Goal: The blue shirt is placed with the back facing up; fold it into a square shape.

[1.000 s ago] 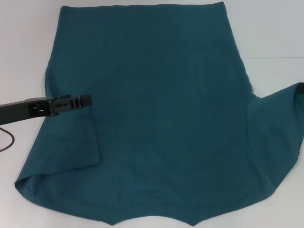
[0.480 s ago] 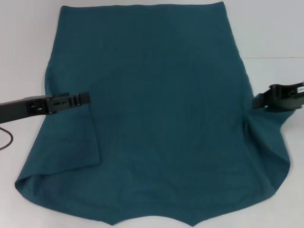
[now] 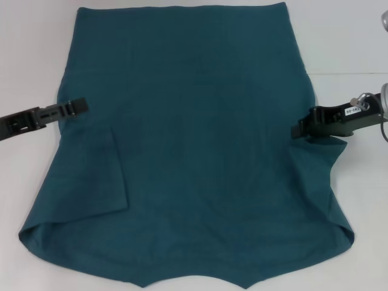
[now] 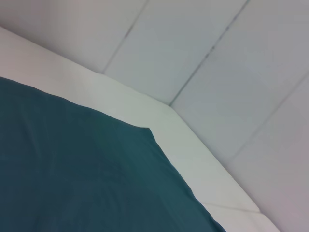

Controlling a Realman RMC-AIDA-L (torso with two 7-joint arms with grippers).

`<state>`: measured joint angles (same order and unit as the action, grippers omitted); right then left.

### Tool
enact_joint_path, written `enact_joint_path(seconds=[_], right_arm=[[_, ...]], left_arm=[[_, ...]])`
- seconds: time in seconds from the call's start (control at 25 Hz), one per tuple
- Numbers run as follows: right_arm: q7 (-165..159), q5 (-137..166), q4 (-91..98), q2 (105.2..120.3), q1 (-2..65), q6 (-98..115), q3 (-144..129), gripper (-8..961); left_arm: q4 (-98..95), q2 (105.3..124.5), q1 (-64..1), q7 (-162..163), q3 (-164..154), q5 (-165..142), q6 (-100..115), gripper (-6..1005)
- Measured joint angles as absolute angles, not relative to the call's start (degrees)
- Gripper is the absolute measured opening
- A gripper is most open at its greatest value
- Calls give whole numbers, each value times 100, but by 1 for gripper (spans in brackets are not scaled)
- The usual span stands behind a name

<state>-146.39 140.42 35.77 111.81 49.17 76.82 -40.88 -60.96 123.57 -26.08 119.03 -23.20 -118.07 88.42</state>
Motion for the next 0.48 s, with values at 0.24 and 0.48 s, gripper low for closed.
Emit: enact_joint_path(seconds=[0.24,0.48], right_arm=[[-14781,14033,3385,11200,4971,7503,-4087,2],[-14873,13859,3342,11179,4974,7460,-3997,2]], left_arm=[[-6083,12358,-2569,11978,-2192,-11807,8662,917],[-6076,12358,-2561,11979,-2186,-11807,8567,916]])
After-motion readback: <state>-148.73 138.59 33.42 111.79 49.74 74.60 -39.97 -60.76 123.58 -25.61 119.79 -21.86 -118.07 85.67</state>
